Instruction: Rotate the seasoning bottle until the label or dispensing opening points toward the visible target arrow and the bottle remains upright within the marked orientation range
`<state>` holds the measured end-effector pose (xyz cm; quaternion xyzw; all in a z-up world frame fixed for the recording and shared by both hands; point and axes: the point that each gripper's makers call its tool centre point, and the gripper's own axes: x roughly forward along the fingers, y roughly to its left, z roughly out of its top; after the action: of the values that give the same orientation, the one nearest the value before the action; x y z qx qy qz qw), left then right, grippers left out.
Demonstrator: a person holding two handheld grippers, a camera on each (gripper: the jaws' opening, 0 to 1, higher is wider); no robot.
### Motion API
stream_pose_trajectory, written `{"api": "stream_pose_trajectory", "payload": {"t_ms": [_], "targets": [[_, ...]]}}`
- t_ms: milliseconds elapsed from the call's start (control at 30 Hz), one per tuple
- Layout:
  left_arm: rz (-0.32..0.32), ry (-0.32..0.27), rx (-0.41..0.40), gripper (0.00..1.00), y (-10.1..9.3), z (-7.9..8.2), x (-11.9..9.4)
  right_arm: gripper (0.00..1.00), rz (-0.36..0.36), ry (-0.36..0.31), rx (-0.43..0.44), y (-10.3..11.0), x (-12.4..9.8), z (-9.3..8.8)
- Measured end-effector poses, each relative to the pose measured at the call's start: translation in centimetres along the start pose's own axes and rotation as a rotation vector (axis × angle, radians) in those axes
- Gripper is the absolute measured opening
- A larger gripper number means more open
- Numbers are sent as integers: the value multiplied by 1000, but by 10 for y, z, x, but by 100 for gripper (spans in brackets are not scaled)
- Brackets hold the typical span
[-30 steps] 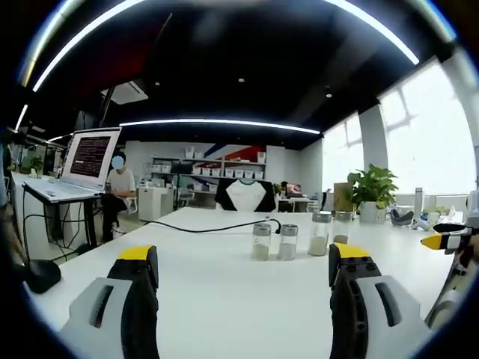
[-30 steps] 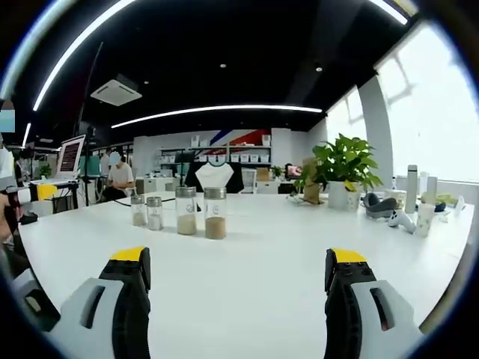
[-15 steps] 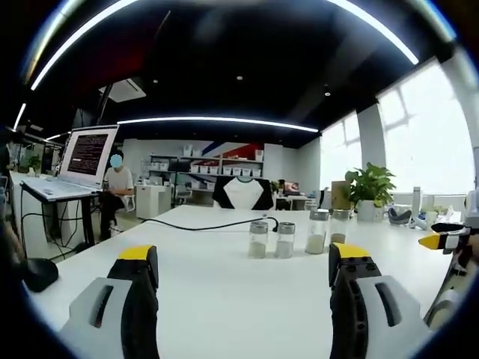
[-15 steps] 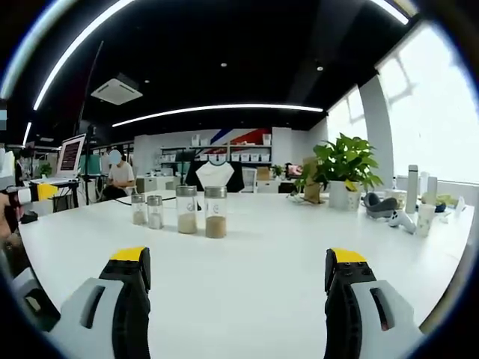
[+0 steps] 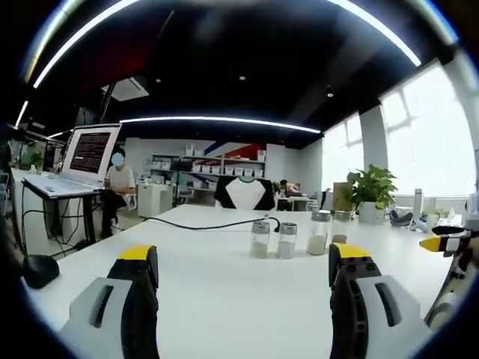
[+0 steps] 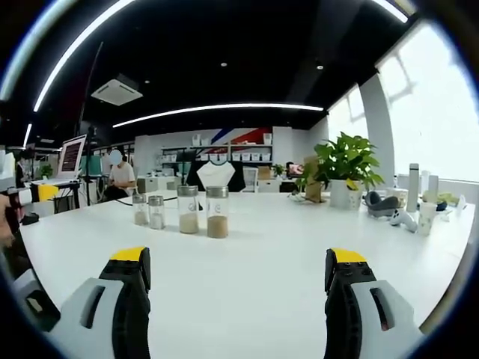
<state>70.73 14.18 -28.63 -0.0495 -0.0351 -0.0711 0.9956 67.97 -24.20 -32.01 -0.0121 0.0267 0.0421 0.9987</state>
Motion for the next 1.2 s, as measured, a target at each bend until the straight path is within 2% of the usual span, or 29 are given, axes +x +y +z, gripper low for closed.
{"api": "stream_pose_trajectory", "payload": {"t_ms": [133, 500, 633, 833, 967, 1033, 1133, 1200], "targets": [[-4, 2, 4, 100, 0, -1, 0, 99, 21, 19, 5, 6, 0, 2], [-18, 4, -8, 99, -2, -3, 1, 99, 60, -21, 28, 21, 4, 22], [-10, 5, 42, 100, -2, -2, 1, 99, 63, -31, 10, 26, 8, 30], [-23, 6, 15, 100, -5, -3, 2, 99, 74, -50, 15, 32, 15, 42], [-48, -7, -6, 100, -4, -2, 3, 98, 85, -61, 36, 36, 24, 48], [-36, -10, -15, 100, 0, -1, 1, 98, 88, -64, 35, 39, 28, 50], [-40, -4, 16, 100, 0, 0, 1, 98, 117, -53, 9, 46, 40, 54], [-32, -4, 22, 100, -1, 3, 0, 99, 133, -28, 40, 47, 48, 53]]}}
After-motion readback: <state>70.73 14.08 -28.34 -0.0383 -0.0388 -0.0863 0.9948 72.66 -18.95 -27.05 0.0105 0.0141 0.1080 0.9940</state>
